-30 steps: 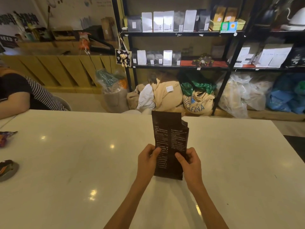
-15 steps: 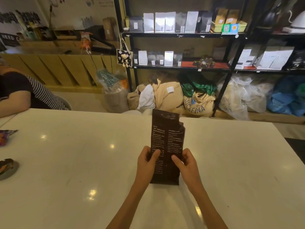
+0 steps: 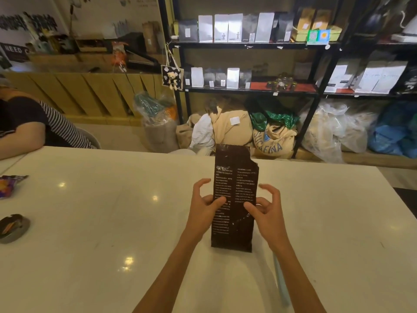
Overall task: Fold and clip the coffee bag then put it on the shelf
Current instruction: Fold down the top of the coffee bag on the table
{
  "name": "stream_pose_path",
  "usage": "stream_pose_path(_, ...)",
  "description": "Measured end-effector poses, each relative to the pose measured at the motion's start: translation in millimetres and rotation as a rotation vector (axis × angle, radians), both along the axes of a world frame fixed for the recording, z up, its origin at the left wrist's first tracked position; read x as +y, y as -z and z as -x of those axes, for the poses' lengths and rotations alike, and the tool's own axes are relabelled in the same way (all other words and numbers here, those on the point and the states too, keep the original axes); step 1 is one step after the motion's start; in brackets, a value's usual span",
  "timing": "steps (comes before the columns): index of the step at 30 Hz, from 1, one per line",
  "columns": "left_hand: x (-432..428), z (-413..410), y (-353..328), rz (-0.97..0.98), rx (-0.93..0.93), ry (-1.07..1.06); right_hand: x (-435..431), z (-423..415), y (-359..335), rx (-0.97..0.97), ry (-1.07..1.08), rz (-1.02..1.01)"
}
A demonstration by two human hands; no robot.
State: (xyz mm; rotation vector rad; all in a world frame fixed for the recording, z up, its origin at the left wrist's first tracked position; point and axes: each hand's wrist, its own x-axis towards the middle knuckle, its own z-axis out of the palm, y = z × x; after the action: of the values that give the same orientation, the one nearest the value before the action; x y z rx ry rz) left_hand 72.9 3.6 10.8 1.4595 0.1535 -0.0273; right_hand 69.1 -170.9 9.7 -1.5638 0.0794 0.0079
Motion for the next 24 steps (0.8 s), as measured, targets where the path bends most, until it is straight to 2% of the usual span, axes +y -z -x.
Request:
stream_pose_path(4,5.8,-7.9,7.3,-0.033,0.036,0.095,-13.1,-9.4,10.1,0.139,-0.109,-0.043)
stream_pose_path(9,18.8,-29.1,16.4,-0.128,0.109,0.237,-22.0,-27.6,13.4,0.207,-0.295,0.013)
stream_pose_path(16,23.1,-31.9,43.9,-0.003,0.090,0.296,-28.2,-33.8,43.7,0.251,-0.273,-0.092)
stream_pose_path(24,22.3,-39.3,47.4,-0.207,0.014,0.273,-31.4,-41.1,41.3,0.173,-0.166,0.096)
